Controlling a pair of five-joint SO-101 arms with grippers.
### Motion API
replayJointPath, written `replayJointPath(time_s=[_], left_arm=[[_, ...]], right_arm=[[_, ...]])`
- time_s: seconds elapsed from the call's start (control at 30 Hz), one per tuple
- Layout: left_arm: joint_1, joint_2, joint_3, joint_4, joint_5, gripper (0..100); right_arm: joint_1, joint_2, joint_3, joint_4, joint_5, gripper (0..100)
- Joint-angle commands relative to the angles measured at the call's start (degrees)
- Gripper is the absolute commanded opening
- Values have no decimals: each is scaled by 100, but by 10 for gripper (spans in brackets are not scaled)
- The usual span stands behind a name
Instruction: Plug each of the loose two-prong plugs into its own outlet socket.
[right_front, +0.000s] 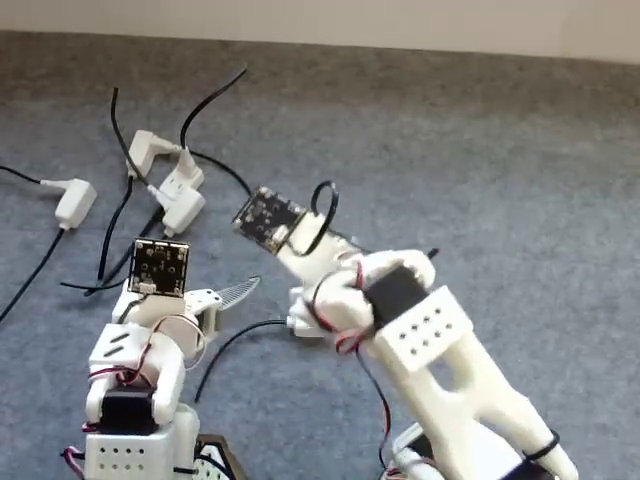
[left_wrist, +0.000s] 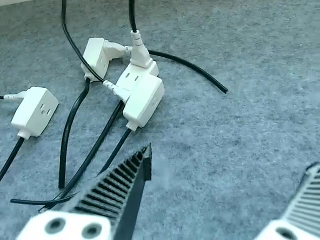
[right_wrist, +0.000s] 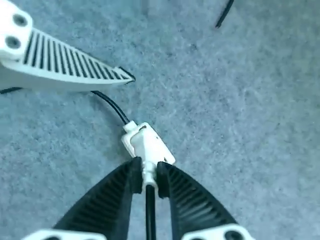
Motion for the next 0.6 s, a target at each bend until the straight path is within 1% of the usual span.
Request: replayJointPath(time_s=[0.0,0.13,0.2,0.3,0.43,0.57], left_arm=[[-75,-22,-13,-149,44,435],[-75,-22,-4,-149,44,435],[-75,-22,4,-149,35,435],[-75,-22,40,-149,35,435],[-75,-22,233,-440,35,435],[-75,-22,268,-484,26,435]], right_arm=[[277,470,-910,400,1011,8],[180,1121,-1411,567,2338,8],[119,1411,-1437,708,3262,8],[75,1692,-1429,848,4290,8],[66,1842,-1437,804,5248,8],[57,1868,-1464,769,5714,8]])
